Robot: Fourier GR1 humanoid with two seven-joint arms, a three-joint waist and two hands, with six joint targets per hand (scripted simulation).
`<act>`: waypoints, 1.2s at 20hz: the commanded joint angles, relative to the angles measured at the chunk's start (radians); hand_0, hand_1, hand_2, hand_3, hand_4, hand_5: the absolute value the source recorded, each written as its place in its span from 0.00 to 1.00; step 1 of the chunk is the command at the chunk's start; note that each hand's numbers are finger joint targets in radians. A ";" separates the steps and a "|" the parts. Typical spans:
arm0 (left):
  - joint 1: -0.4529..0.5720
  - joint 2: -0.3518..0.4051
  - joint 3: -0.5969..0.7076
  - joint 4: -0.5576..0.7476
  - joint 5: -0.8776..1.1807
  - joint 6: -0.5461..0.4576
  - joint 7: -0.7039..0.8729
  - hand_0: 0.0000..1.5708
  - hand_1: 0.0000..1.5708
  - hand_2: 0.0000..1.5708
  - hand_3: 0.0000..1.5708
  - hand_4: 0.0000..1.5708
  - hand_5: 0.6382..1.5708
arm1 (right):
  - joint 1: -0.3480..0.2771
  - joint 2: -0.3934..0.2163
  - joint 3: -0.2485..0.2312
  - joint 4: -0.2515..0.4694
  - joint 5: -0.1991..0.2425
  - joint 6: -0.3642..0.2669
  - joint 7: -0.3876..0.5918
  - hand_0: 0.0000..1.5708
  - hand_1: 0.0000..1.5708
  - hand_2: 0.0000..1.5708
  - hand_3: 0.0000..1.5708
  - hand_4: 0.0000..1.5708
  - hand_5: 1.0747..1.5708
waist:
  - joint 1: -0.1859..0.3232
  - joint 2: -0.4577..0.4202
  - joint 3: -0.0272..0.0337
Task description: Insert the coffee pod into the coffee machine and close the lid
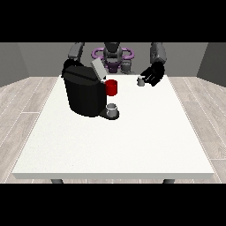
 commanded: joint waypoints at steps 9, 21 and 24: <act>-0.154 0.013 0.029 -0.038 0.000 -0.096 0.087 0.81 0.81 0.85 0.82 0.35 1.00 | 0.007 0.015 0.008 0.009 -0.022 0.017 -0.064 0.00 0.00 0.00 0.00 0.31 1.00 | -0.044 0.002 0.0001; -0.349 0.110 0.138 0.026 0.036 -0.114 0.149 0.82 0.82 0.85 0.81 0.31 1.00 | -0.082 -0.051 0.026 -0.122 -0.033 0.061 0.088 0.00 0.00 0.00 0.00 0.33 1.00 | -0.178 0.088 -0.0003; -0.412 0.129 0.128 0.022 0.015 -0.103 0.114 0.82 0.82 0.85 0.81 0.33 1.00 | -0.145 0.026 0.082 -0.124 0.041 -0.064 0.060 0.00 0.00 0.00 0.00 0.34 1.00 | -0.170 0.177 -0.0006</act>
